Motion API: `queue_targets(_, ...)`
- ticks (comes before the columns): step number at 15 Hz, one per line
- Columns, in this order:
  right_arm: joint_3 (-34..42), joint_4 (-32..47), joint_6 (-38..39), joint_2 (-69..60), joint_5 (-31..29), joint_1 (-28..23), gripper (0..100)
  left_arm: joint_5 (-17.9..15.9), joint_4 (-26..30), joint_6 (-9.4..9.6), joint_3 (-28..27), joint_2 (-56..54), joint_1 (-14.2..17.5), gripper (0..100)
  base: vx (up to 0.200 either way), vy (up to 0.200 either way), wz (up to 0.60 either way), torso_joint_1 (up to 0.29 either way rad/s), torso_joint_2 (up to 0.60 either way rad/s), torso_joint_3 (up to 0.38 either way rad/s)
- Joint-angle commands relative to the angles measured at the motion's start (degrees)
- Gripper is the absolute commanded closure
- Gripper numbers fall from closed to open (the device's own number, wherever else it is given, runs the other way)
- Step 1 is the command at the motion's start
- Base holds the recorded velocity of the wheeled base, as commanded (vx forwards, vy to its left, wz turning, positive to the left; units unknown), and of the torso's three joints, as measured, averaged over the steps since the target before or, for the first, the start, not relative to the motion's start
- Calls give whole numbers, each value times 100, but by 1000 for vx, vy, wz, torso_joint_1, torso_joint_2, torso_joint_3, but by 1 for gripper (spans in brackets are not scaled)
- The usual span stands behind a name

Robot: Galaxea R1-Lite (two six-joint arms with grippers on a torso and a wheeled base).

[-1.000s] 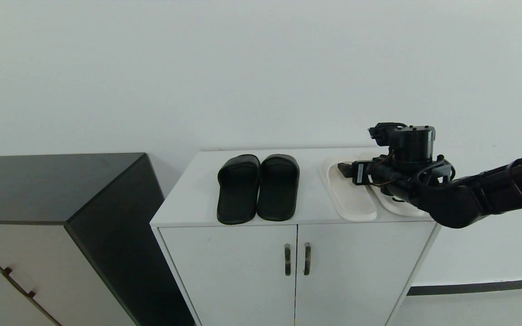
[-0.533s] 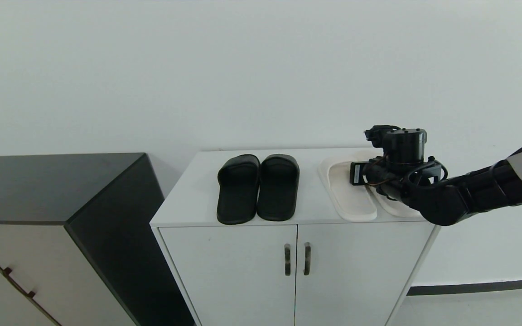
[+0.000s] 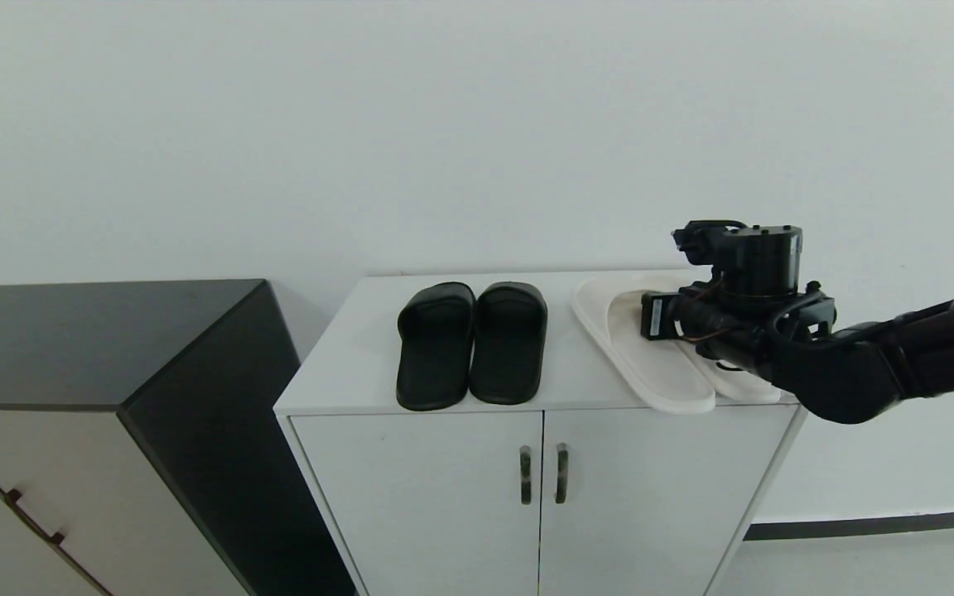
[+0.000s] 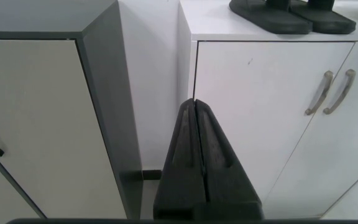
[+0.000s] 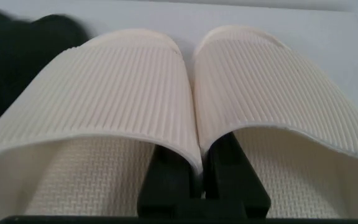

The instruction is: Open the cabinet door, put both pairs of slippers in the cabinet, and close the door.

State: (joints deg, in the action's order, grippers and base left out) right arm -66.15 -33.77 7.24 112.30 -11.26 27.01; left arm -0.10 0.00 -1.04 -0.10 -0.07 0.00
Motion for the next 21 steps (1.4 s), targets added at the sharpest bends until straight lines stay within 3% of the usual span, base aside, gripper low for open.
queue_targets(1,805,-7,67,-1000,291,427,100,1,0,-2,1,7,0,100,0,0,0,0,0,0)
queue_targets(7,2528,-25,251,-2511,1926,937,100,1,0,7,1,7,0,100,0,0,0,0,0,0)
queue_targets(18,2783,-42,348,-2713,1988,1104,100,1,-9,7,1,7,0,100,-182,0,0,3,2,3)
queue_targets(21,2809,-51,339,-2722,2005,1104,100,1,0,7,1,7,0,100,0,0,0,0,0,0)
